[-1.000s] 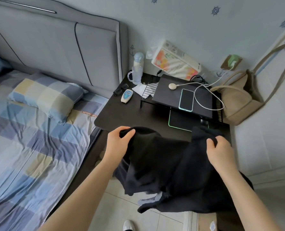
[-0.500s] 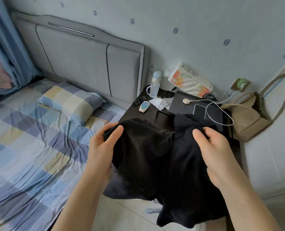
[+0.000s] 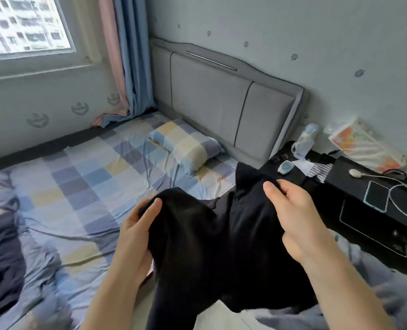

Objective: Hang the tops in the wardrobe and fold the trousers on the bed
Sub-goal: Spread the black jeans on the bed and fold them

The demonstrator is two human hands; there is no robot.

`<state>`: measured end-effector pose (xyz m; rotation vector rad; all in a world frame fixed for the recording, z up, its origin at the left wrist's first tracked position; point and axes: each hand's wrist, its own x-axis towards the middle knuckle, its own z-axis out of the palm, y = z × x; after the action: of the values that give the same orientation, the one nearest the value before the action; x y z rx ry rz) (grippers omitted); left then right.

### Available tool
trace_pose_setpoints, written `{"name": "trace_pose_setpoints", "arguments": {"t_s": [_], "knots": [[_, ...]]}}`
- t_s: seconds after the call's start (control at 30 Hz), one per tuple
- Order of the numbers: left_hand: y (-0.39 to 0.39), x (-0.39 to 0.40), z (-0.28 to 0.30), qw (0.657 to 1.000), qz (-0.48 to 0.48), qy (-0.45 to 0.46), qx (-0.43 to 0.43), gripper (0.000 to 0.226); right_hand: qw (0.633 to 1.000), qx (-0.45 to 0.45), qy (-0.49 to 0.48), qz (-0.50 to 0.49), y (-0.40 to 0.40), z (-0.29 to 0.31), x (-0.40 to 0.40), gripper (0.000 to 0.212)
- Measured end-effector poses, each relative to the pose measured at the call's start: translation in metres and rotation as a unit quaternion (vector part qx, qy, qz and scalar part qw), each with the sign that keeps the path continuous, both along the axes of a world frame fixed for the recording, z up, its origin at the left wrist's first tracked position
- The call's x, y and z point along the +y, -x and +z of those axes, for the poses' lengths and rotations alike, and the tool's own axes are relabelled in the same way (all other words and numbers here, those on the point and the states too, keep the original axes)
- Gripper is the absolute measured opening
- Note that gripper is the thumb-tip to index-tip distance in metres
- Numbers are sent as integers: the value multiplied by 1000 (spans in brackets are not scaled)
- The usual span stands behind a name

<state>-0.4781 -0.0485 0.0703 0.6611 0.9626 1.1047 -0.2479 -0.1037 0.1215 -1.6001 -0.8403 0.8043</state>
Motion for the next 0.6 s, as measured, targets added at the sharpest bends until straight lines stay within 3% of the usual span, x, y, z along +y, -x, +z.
{"name": "trace_pose_setpoints", "arguments": {"t_s": [0.2,0.37,0.43,0.53,0.6], "knots": [[113,0,-43,992,61,101,52,24,995,53,-7,78,104,-17,56,15],[192,-8,-67,968,103,225,-32,43,979,59,-14,196,182,-23,94,15],[214,-5,-73,962,74,253,-68,56,963,62,-28,262,202,-21,104,12],[232,8,-79,972,66,224,9,92,917,45,-43,394,222,-17,119,14],[239,19,-85,977,90,190,43,76,886,20,-31,462,231,-21,135,16]]}}
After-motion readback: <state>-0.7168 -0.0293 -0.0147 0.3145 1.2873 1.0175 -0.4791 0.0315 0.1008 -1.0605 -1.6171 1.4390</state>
